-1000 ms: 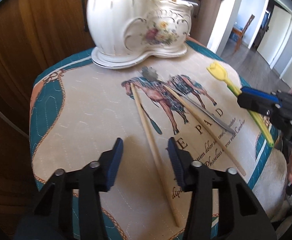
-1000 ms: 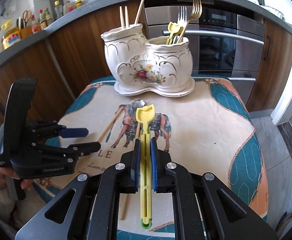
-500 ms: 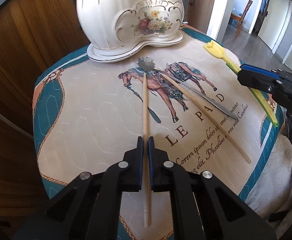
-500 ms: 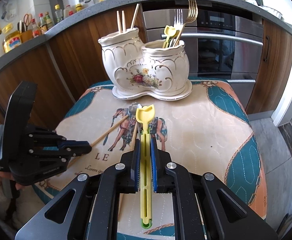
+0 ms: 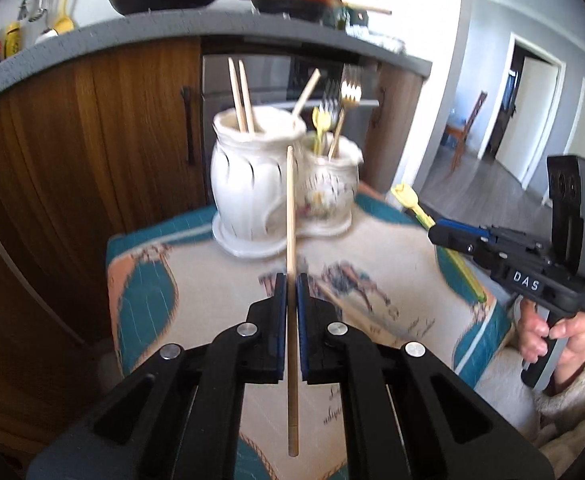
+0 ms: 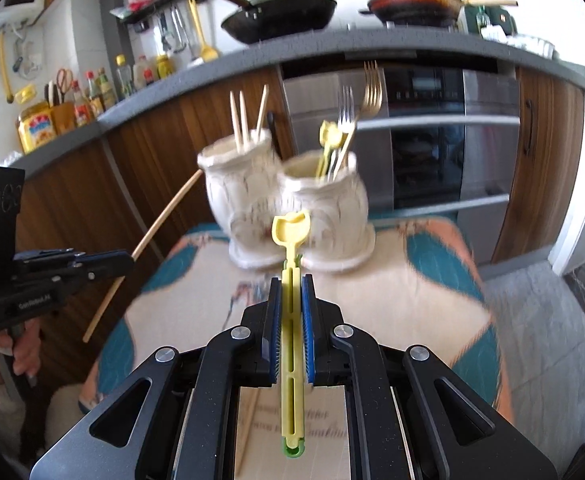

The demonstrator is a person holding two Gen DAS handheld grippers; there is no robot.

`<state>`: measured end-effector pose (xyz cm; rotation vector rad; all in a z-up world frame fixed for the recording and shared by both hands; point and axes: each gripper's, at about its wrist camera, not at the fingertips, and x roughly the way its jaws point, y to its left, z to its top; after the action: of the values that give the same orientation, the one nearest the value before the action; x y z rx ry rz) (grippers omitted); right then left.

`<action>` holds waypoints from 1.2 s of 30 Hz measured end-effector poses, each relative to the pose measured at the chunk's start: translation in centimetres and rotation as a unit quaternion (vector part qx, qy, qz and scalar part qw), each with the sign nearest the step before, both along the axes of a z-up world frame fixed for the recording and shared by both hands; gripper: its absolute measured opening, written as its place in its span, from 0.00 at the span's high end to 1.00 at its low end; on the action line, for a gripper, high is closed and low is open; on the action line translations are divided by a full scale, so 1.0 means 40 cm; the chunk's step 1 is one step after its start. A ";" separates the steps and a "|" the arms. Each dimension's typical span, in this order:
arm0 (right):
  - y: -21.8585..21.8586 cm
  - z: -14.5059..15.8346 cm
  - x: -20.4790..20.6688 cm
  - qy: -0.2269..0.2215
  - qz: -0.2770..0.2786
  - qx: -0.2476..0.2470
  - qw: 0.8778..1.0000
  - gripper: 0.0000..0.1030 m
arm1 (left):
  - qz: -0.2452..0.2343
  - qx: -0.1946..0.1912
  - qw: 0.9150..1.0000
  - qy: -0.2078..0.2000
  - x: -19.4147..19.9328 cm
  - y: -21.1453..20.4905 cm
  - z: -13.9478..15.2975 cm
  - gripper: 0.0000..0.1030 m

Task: Organize utensils
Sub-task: 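Lift the chopstick with left tool while right tool lifts the yellow utensil, then drop chopstick into larger cup with left tool while right drops yellow utensil into smaller cup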

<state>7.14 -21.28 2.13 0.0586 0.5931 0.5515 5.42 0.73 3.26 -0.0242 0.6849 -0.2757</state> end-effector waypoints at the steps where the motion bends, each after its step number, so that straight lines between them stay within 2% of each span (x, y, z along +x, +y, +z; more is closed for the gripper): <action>1: 0.000 0.013 0.008 -0.007 -0.002 0.002 1.000 0.90 | 0.005 -0.002 1.000 -0.008 0.010 -0.001 0.019 0.95; 8: -0.001 0.104 0.101 -0.056 -0.016 0.039 0.998 0.90 | 0.027 -0.025 0.996 -0.085 0.085 0.014 0.123 0.95; 11: 0.002 0.127 0.152 -0.069 -0.018 0.067 0.995 0.90 | 0.038 -0.058 0.992 -0.110 0.144 0.027 0.161 0.95; 12: 0.004 0.133 0.176 -0.070 -0.018 0.080 0.994 0.90 | 0.042 -0.080 0.989 -0.116 0.171 0.036 0.172 0.95; 16: 0.008 0.136 0.246 -0.069 -0.023 0.112 0.991 0.90 | 0.065 -0.122 0.982 -0.126 0.268 0.054 0.183 0.95; 21: 0.022 0.114 0.331 -0.052 -0.031 0.139 0.988 0.90 | 0.083 -0.131 0.977 -0.147 0.341 0.054 0.172 0.95; 26: 0.029 0.102 0.381 -0.059 -0.039 0.169 0.983 0.90 | 0.093 -0.140 0.969 -0.179 0.365 0.057 0.148 0.95; 32: 0.053 0.071 0.413 -0.062 -0.041 0.164 0.984 0.90 | 0.088 -0.122 0.967 -0.207 0.366 0.048 0.112 0.95; 36: 0.070 0.053 0.413 -0.070 -0.040 0.153 0.985 0.90 | 0.081 -0.114 0.968 -0.209 0.356 0.044 0.100 0.95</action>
<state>23.64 -18.49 4.24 0.3300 0.3637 0.5602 19.66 2.50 7.27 -0.2343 0.2267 -0.1921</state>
